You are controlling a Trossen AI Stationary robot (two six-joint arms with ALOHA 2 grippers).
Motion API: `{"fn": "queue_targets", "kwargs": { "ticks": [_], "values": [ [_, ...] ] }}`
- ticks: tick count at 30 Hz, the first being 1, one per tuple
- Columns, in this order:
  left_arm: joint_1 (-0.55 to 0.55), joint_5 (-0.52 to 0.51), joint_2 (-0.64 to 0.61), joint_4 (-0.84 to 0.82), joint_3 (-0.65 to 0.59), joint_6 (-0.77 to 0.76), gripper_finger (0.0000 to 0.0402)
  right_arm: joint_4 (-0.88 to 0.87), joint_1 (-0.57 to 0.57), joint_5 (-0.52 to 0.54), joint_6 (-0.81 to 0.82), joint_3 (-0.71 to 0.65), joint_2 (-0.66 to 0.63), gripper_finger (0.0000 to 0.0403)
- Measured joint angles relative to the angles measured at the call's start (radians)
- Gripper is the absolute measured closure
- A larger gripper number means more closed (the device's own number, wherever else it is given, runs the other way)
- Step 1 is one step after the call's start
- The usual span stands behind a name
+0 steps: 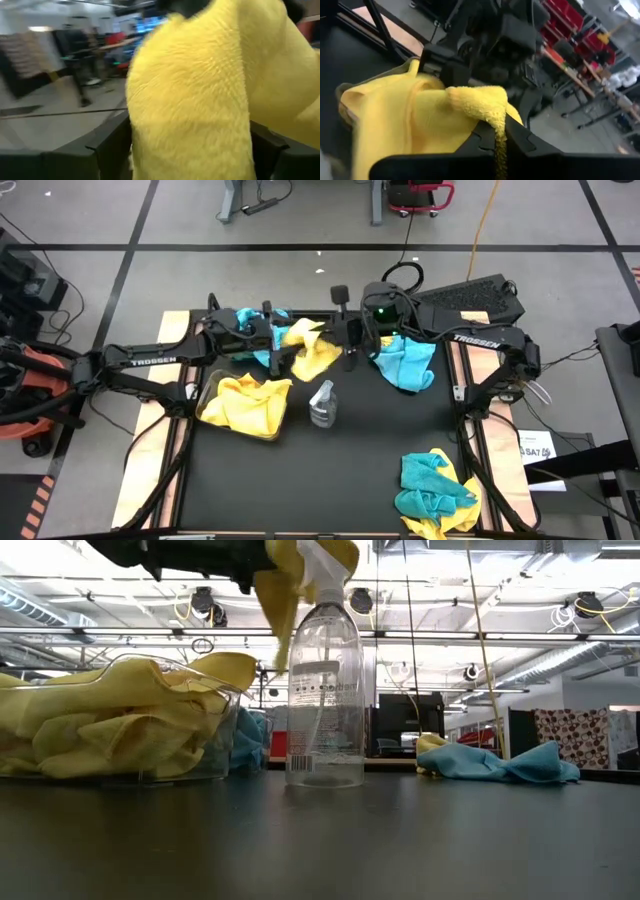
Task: Sort microfiber towel by color & place in baskets
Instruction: Put the yellow microfiber cloth into the bottom transparent bin
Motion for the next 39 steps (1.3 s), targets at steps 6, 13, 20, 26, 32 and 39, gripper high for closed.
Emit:
{"fn": "queue_targets", "kwargs": {
  "ticks": [6,13,20,26,32,39],
  "values": [
    [0.001,0.129,0.048,0.089,0.0,-0.02,0.0111,0.021,0.007,0.003,-0.031,0.049,0.046,0.0402],
    [0.009,0.187,0.051,0.18,0.0,-0.043,0.0112,0.024,0.005,0.004,-0.028,0.053,0.061,0.0402],
    [0.019,0.2,0.069,0.169,0.0,-0.041,0.0173,0.082,0.022,-0.009,-0.032,0.053,0.06,0.0402],
    [0.019,0.251,0.068,0.174,0.0,0.025,0.0305,0.059,0.023,-0.029,-0.015,0.053,0.06,0.0395],
    [0.019,0.26,0.067,0.155,0.012,0.111,0.0384,0.01,0.022,-0.003,0.022,0.053,0.06,0.0352],
    [0.025,0.149,-0.062,-0.169,0.052,0.231,0.0389,-0.14,0.022,0.132,0.047,0.053,0.053,0.0247]
  ]
}}
